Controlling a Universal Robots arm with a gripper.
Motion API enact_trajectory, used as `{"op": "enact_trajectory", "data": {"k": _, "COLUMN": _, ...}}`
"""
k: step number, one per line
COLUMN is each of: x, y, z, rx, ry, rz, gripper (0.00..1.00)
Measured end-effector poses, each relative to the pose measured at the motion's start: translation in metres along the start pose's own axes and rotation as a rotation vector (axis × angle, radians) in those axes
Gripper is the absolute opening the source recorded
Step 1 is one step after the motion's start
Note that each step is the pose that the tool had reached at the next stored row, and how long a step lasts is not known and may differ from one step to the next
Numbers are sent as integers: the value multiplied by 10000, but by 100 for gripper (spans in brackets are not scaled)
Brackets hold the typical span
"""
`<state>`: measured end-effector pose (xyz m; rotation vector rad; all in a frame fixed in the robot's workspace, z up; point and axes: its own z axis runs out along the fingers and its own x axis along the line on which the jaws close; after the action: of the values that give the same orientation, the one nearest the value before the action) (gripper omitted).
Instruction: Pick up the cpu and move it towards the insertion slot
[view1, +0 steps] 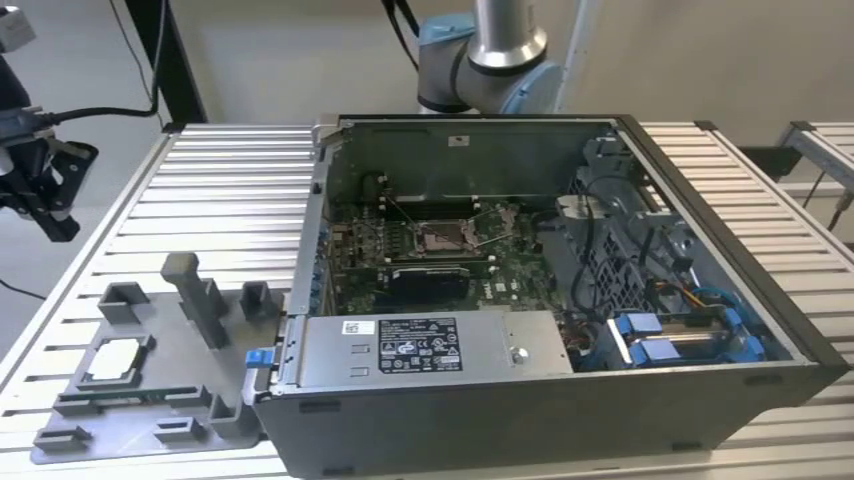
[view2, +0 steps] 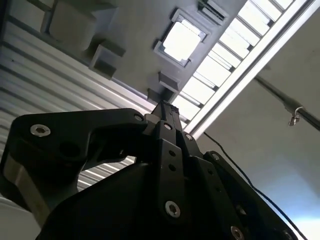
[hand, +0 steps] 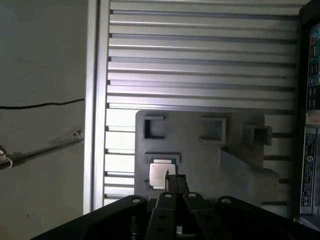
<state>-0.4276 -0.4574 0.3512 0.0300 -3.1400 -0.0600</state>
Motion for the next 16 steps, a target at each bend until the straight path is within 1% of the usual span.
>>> {"op": "enact_trajectory", "data": {"k": 4, "x": 5, "y": -85, "z": -1, "rx": 0, "ry": 1, "rz": 1, "gripper": 0}}
{"op": "enact_trajectory", "data": {"k": 6, "x": 6, "y": -115, "z": -1, "rx": 0, "ry": 0, "rz": 0, "gripper": 0}}
{"op": "enact_trajectory", "data": {"k": 12, "x": 4, "y": -154, "z": -2, "rx": 1, "ry": 7, "rz": 1, "gripper": 0}}
{"op": "enact_trajectory", "data": {"k": 16, "x": 4, "y": -160, "z": -2, "rx": 0, "ry": 8, "rz": -2, "gripper": 0}}
